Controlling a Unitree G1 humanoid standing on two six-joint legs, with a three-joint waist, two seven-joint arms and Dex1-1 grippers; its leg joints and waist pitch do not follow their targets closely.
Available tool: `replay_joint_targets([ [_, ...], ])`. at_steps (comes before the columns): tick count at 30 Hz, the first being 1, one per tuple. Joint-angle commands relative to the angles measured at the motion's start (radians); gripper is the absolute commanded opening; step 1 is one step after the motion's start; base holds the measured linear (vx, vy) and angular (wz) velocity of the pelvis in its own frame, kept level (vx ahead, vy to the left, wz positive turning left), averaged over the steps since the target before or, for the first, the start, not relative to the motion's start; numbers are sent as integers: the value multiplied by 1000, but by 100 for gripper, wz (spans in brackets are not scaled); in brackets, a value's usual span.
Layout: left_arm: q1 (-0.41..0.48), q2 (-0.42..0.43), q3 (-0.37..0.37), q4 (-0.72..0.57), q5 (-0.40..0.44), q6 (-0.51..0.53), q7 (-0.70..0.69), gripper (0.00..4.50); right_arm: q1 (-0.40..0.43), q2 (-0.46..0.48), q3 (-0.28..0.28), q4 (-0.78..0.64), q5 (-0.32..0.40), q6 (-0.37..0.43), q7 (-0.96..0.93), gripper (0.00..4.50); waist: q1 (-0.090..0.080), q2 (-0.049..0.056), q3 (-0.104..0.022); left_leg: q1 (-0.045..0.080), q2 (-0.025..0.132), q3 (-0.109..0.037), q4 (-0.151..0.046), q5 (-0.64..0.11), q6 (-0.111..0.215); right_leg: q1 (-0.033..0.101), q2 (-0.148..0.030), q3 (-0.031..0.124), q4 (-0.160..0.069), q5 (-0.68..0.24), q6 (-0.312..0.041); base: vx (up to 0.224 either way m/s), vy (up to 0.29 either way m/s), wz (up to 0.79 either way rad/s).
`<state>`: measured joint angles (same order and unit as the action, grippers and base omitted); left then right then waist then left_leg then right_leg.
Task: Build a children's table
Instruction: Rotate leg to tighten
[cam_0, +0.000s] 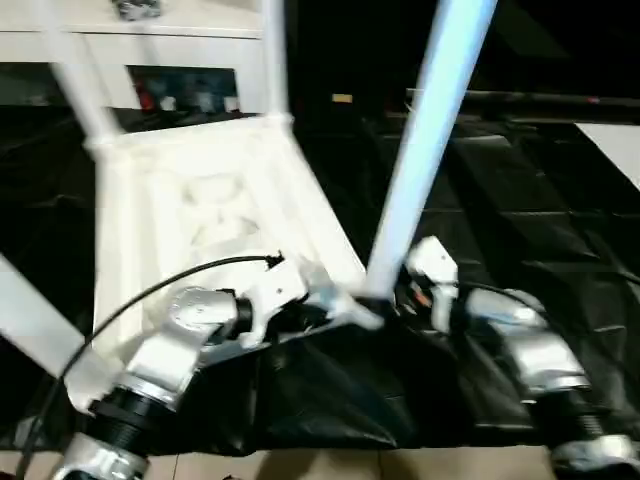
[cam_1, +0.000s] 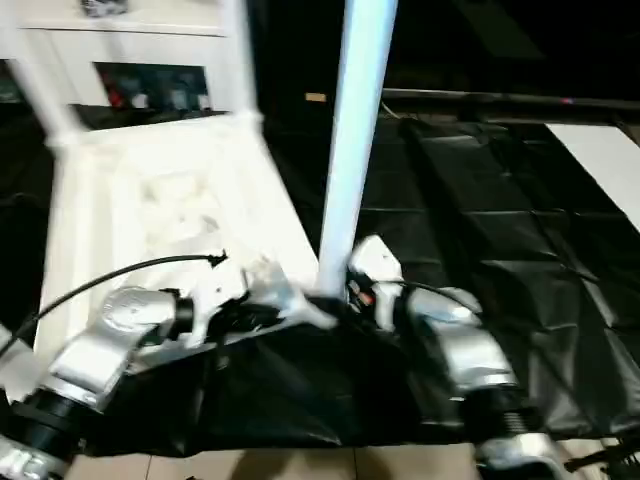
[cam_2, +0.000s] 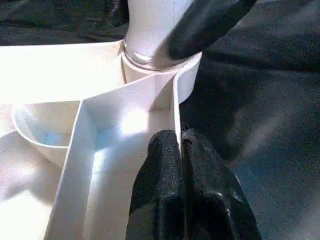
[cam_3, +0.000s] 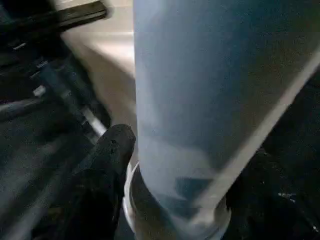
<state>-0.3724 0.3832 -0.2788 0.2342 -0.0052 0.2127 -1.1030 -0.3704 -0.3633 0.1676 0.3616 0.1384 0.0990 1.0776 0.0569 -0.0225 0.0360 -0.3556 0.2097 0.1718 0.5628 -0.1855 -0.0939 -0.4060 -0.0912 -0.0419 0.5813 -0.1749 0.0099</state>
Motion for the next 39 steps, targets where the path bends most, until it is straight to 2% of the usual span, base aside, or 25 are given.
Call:
replay_joint_targets([
  [1,-45,12,-16,46,7,-33,-37,0,12,-16,50,-47,35,19,104,283,-3,-1,-50,7,14,13,-58,-207,81,48,-26,26,-49,-129,-249,0,0,0],
  [2,-55,17,-16,66,6,-45,-46,0,11,-24,56,-52,39,23,122,283,2,0,-51,12,13,14,-57,-223,75,45,-26,27,-51,-153,-244,0,0,0],
  [6,-90,33,-21,138,8,-81,-70,0,7,-38,80,-56,33,23,155,283,5,-2,-49,9,12,14,-58,-240,56,44,-28,29,-54,-197,-229,0,0,0],
  [7,-95,33,-21,149,7,-86,-75,0,6,-38,82,-57,34,28,160,257,4,-2,-49,6,12,12,-59,-245,46,45,-29,29,-53,-216,-219,0,0,0],
  [10,-101,32,-21,161,3,-93,-81,0,5,-38,84,-59,34,33,167,246,6,-3,-50,6,13,10,-59,-251,38,45,-32,29,-54,-243,-207,0,0,0],
  [14,-112,27,-25,186,-1,-115,-91,0,9,-41,92,-64,33,34,172,202,6,-3,-52,4,13,10,-57,-229,40,46,-30,28,-50,-216,-210,0,0,0],
  [22,-97,26,-19,165,-22,-101,-93,0,29,-34,98,-82,37,44,161,196,7,0,-54,2,13,10,-56,-215,44,49,-29,27,-45,-176,-226,0,0,0],
  [25,-81,7,2,134,-26,-57,-31,0,39,4,81,-75,27,60,72,196,4,-1,-52,0,13,10,-57,-210,43,51,-29,27,-43,-165,-231,0,0,0],
  [26,-79,4,3,131,-26,-52,-26,0,39,10,79,-71,23,59,57,196,4,-1,-51,1,12,9,-58,-224,39,49,-29,26,-48,-194,-225,0,0,0],
  [27,-68,-13,10,109,-28,-19,8,0,36,45,68,-44,-4,56,-35,195,3,-1,-51,3,13,10,-59,-231,34,48,-30,27,-48,-208,-221,0,0,0],
  [28,-45,-46,13,65,-28,32,63,0,26,110,48,13,-48,64,-193,195,-1,-1,-45,2,12,10,-61,-259,20,44,-30,28,-53,-257,-210,0,0,0],
  [29,-45,-46,13,65,-28,32,63,0,26,110,48,13,-48,64,-193,195,-12,-2,-40,-8,8,3,-69,-288,-3,47,-30,21,-59,-359,-175,0,0,0],
  [30,-36,-59,13,47,-27,52,83,0,22,134,42,34,-65,67,-252,195,-13,-1,-43,-4,7,0,-70,-304,-11,49,-33,19,-64,-410,-154,0,0,0],
  [31,-17,-95,3,10,-11,91,144,0,5,203,21,90,-84,70,-381,195,-24,-3,-43,-6,8,-3,-70,-317,-20,46,-34,21,-66,-444,-132,0,0,0],
  [32,-17,-95,3,10,-11,91,144,0,5,203,21,90,-84,70,-381,195,-34,-1,-40,-9,7,-6,-73,-336,-27,43,-34,19,-72,-476,-120,0,0,0],
  [33,-15,-102,2,6,-8,98,156,0,1,215,16,100,-84,72,-402,195,-36,0,-41,-6,5,-8,-71,-351,-27,41,-33,17,-75,-499,-112,0,0,0],
  [34,-7,-137,-2,-14,6,129,209,0,-21,274,-7,148,-86,80,-501,195,-48,-8,-42,-4,5,-8,-70,-368,-21,34,-32,19,-78,-510,-108,0,0,0],
  [36,-6,-181,-7,-31,23,159,268,0,-53,334,-22,199,-93,68,-600,195,-53,-5,-40,0,4,-9,-68,-383,-20,28,-31,18,-83,-533,-106,0,0,0],
  [37,-6,-204,-12,-43,29,177,297,0,-71,364,-25,224,-105,61,-643,195,-56,-10,-40,1,3,-9,-67,-394,-17,27,-30,16,-87,-551,-99,0,0,0],
  [38,-9,-231,-22,-52,30,185,315,0,-93,389,-13,249,-132,48,-685,195,-58,-7,-39,2,2,-9,-66,-402,-17,22,-31,16,-88,-562,-95,0,0,0],
  [39,-9,-237,-25,-54,30,187,319,0,-98,393,-9,254,-139,44,-694,195,-60,-11,-39,2,2,-10,-66,-408,-15,22,-30,14,-91,-568,-90,0,0,0],
])
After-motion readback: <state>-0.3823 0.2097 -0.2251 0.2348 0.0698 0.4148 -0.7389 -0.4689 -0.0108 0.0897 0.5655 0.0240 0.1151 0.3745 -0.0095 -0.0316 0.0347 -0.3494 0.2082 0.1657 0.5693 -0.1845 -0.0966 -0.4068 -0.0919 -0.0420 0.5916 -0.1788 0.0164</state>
